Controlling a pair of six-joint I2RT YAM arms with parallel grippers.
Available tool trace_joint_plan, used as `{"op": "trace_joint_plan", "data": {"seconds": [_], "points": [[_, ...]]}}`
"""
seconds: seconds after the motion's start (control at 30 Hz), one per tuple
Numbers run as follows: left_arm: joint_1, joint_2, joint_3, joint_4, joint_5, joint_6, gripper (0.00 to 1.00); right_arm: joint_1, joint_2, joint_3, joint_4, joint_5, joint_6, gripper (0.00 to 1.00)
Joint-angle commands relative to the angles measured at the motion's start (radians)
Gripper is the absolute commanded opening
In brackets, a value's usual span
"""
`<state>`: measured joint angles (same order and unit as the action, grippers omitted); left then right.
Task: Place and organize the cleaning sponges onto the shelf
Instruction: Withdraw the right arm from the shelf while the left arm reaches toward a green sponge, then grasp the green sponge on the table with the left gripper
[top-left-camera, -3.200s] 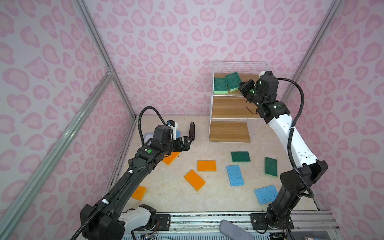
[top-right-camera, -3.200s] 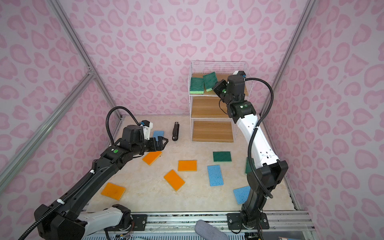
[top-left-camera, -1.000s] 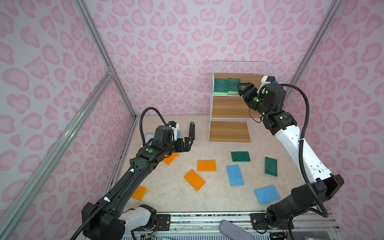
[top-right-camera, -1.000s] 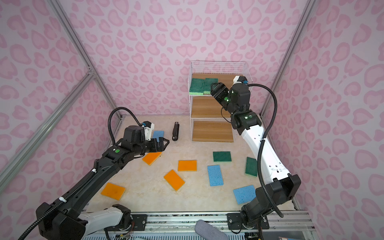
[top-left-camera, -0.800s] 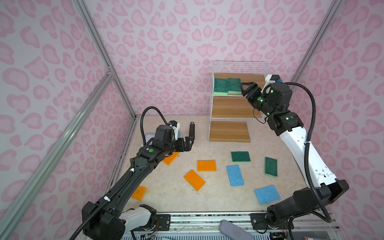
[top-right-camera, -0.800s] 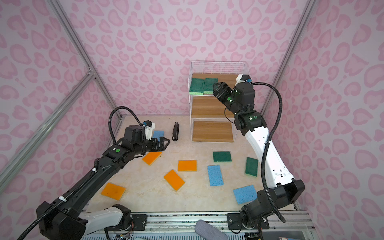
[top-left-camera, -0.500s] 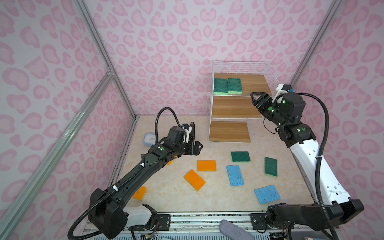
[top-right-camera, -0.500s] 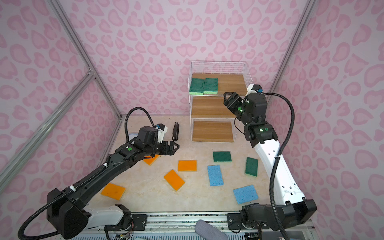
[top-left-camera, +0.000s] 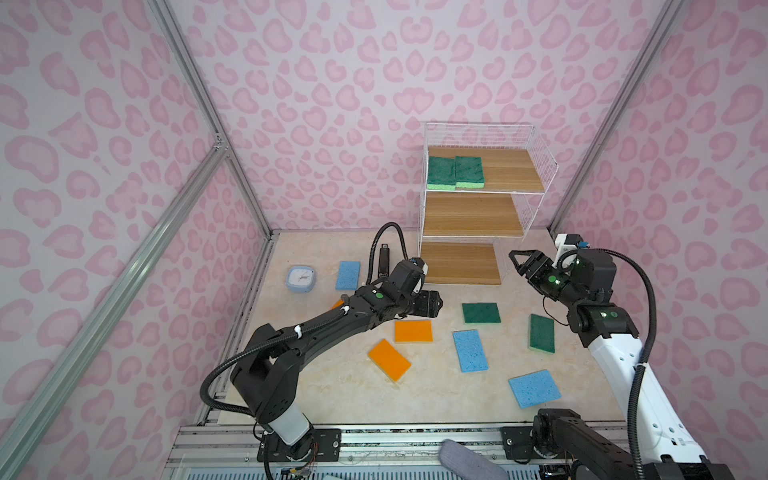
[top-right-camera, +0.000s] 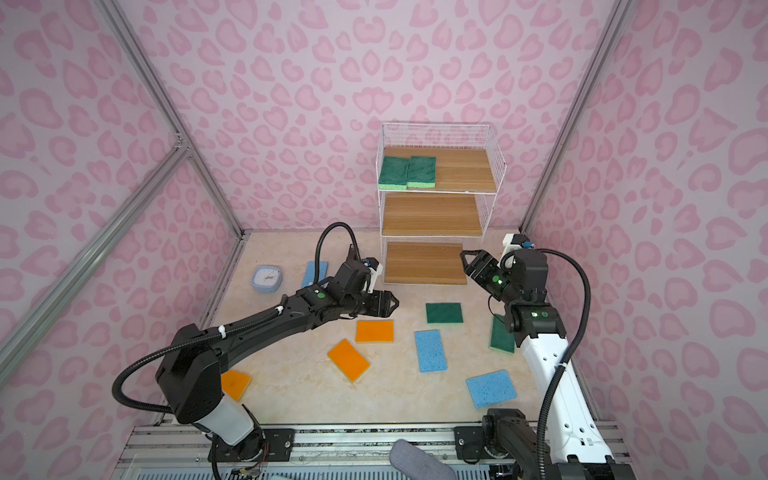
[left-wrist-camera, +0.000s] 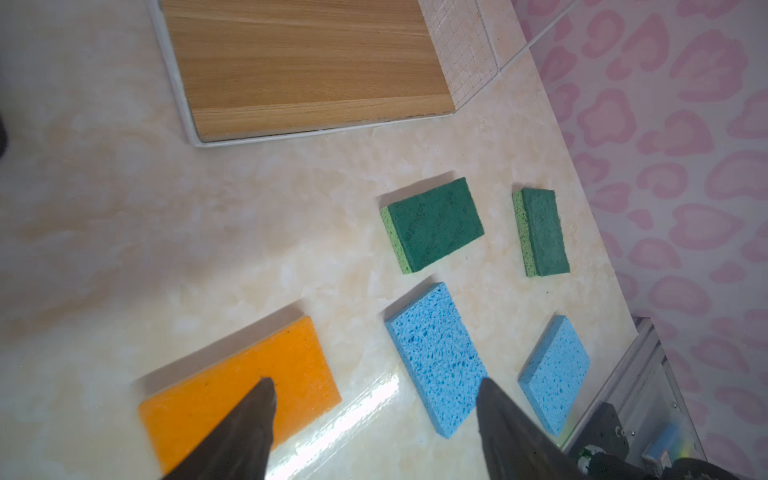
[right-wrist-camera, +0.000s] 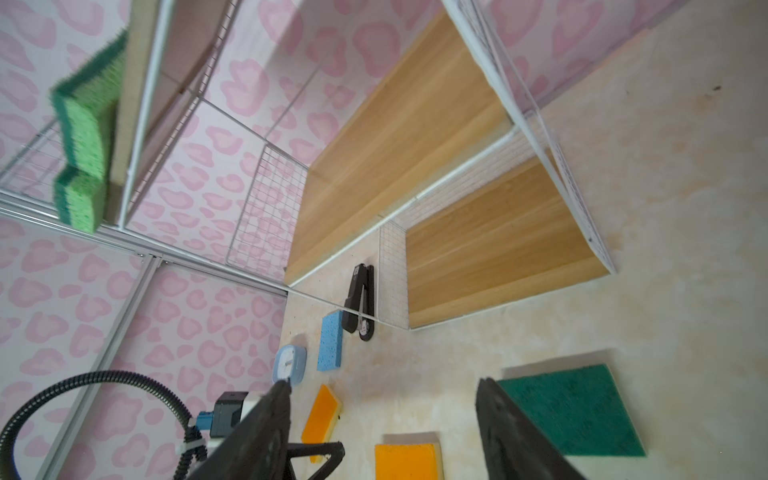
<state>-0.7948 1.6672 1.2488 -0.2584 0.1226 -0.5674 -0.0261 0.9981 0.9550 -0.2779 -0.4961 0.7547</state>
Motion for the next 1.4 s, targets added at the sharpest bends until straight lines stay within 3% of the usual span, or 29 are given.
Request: {"op": "trace_joint_plan", "data": {"seconds": [0.0,0.23,0.43,0.83,1.37], "points": [[-0.031,0.067,0.031,0.095,-0.048,-0.08,0.73,-0.011,-0.053,-0.103,0.03,-0.023,-0.01,0.72],[-0.097,0.224,0.082,0.188,-0.102,-0.16,0.65,-0.015,-0.199,-0.344,0.064,0.031,0.026,0.73],[-0.117,0.342,0.159,0.243,-0.122,-0.21,0.62,-0.01,-0.28,-0.442,0.072,0.049,0.054,0.73],[-0.121,0.511,0.269,0.269,-0.126,-0.247,0.57,0.028,-0.248,-0.452,0.092,0.043,0.054,0.74],[-0.128,0.628,0.356,0.235,-0.144,-0.26,0.44,0.04,-0.284,-0.453,0.043,0.052,0.039,0.74]]}}
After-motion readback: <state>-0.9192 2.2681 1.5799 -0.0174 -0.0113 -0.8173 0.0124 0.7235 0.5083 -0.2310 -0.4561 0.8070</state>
